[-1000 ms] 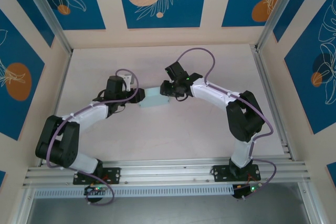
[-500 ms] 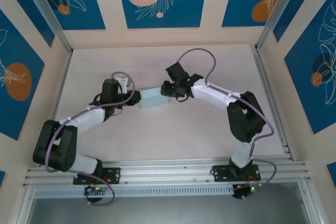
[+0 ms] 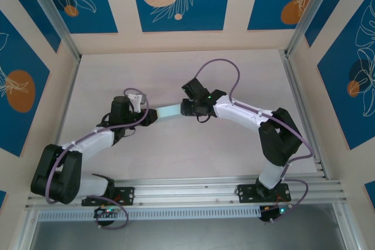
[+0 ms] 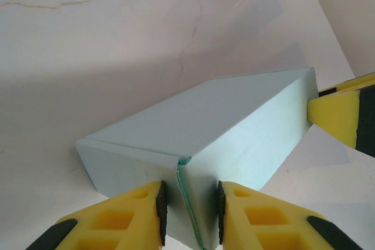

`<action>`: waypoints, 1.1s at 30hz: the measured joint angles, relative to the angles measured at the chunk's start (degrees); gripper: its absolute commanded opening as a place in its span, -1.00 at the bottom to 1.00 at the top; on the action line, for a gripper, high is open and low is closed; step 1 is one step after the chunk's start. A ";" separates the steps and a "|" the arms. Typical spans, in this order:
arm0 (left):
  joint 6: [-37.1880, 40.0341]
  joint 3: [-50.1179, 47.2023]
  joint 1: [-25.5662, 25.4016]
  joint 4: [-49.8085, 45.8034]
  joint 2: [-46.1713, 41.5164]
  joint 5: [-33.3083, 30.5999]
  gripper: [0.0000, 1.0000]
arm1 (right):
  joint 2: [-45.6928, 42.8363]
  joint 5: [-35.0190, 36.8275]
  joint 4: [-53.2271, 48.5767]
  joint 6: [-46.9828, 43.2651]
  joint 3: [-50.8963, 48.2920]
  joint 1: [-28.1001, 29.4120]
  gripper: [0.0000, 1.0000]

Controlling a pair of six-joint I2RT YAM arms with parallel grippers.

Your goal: Fold the paper box

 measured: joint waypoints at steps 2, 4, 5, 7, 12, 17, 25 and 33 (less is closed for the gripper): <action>-0.48 -0.92 -0.26 0.04 0.28 0.02 -0.44 | 0.28 0.44 -1.53 0.55 -0.90 0.98 -0.41; -0.87 -2.32 -1.09 -1.25 1.09 0.68 -0.45 | 1.81 0.33 -3.06 1.18 -2.71 2.16 -0.41; -1.05 -3.17 -1.75 -2.14 1.38 1.25 -0.45 | 2.82 0.17 -3.93 1.57 -3.65 2.95 -0.40; -1.27 -4.28 -2.56 -3.48 1.44 2.03 -0.44 | 3.98 0.07 -5.29 2.16 -5.20 4.11 -0.40; -1.73 -4.63 -2.86 -5.22 1.33 2.34 -0.37 | 4.11 -0.02 -7.41 3.48 -6.36 5.57 -0.39; -2.86 -4.09 -2.89 -7.80 -1.29 0.76 0.05 | 3.17 0.13 -8.52 3.58 -5.88 5.49 -0.30; -2.71 3.78 -2.89 -12.33 -0.48 -5.09 0.19 | 0.11 -0.74 -8.28 2.60 -1.70 1.99 -0.14; -4.20 6.16 -2.91 -9.51 10.67 -4.68 -0.14 | 2.27 -4.44 -5.31 2.08 -0.04 -3.30 -0.15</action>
